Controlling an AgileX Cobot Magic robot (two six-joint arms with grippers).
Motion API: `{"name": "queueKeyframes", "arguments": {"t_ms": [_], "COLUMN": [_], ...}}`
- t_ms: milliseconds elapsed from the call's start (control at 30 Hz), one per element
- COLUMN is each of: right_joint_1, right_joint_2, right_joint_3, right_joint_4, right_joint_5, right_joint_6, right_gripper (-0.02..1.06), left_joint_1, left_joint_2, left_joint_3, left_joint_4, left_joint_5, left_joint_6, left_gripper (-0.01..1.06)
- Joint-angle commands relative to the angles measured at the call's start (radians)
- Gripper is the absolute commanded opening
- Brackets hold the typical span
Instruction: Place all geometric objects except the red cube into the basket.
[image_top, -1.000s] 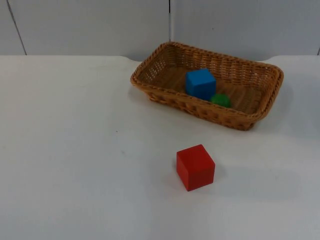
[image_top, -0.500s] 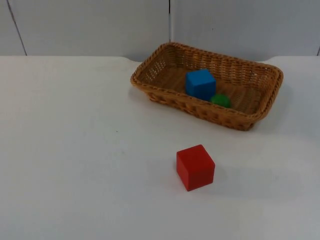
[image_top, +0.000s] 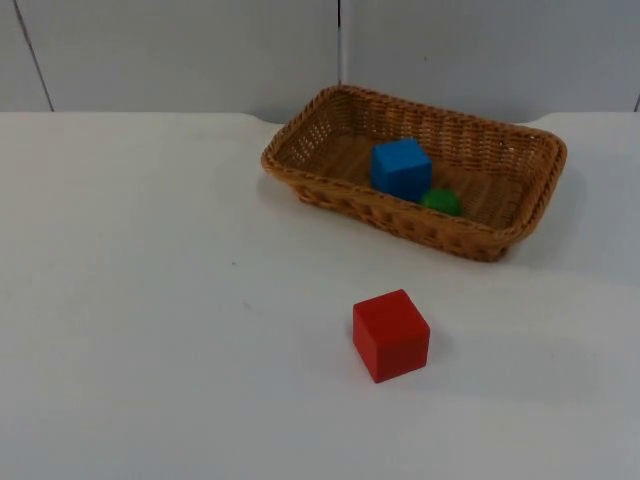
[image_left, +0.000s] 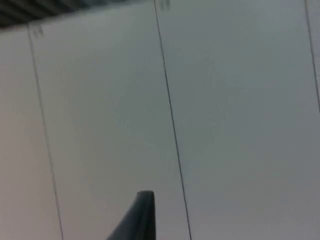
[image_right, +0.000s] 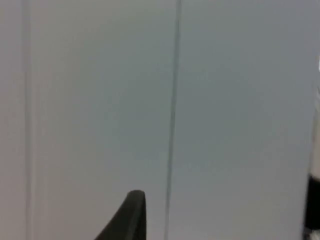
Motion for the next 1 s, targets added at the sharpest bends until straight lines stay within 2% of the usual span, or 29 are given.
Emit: {"name": "queueKeyframes", "arguments": {"t_ms": [0,100,167,233,367,433,467,533,600,633,667,767,800,900,967], "right_joint_1": [0.000,-0.013,-0.013,-0.004,-0.002,0.027,0.027,0.030,0.054,0.054,0.056,0.063,0.063,0.063,0.063], "right_joint_2": [-0.003,-0.006,-0.008,-0.012,-0.012,-0.012,-0.012,-0.016,-0.028,-0.028,-0.039,-0.093,-0.093,-0.163,-0.163], "right_joint_3": [-0.080,-0.185,-0.199,-0.201,-0.164,-0.053,-0.053,0.061,0.201,0.201,0.264,0.530,0.530,0.753,0.803], "right_joint_4": [0.069,0.091,0.101,0.102,0.085,0.085,0.085,0.085,0.056,0.056,0.047,0.036,0.036,0.008,0.010], "right_joint_5": [0.050,0.152,0.162,0.162,0.162,0.162,0.162,0.162,0.116,0.116,0.108,0.063,0.063,0.008,0.001], "right_joint_6": [-0.053,-0.056,-0.049,-0.038,-0.036,-0.033,-0.033,-0.033,0.005,0.005,0.014,0.035,0.035,0.090,0.105], "right_gripper": [1.03,1.03,1.03,1.03,1.03,1.03,1.03,1.03,1.03,1.03,1.03,1.03,1.03,1.03,1.03], "left_joint_1": [0.005,0.002,-0.011,-0.040,-0.054,-0.054,-0.054,-0.054,-0.052,-0.052,-0.052,-0.052,-0.052,-0.052,-0.052], "left_joint_2": [-0.017,-0.053,-0.061,-0.061,-0.065,-0.070,-0.070,-0.074,-0.074,-0.074,-0.074,-0.074,-0.074,-0.074,-0.074], "left_joint_3": [-0.076,-0.119,-0.117,-0.117,-0.103,-0.041,-0.041,0.120,0.260,0.260,0.336,0.543,0.543,0.715,0.758], "left_joint_4": [-0.023,-0.054,-0.052,-0.041,-0.041,-0.045,-0.045,-0.086,-0.125,-0.125,-0.143,-0.156,-0.156,-0.158,-0.158], "left_joint_5": [0.044,0.051,0.079,0.158,0.154,0.149,0.149,0.115,0.059,0.059,0.026,-0.048,-0.048,-0.091,-0.101], "left_joint_6": [-0.008,0.032,0.019,0.016,0.016,0.016,0.016,0.016,0.016,0.016,0.014,0.009,0.009,0.007,0.007], "left_gripper": [1.04,1.04,1.04,1.04,1.04,1.04,1.04,1.04,1.04,1.04,1.04,1.04,1.04,1.04,1.04]}}
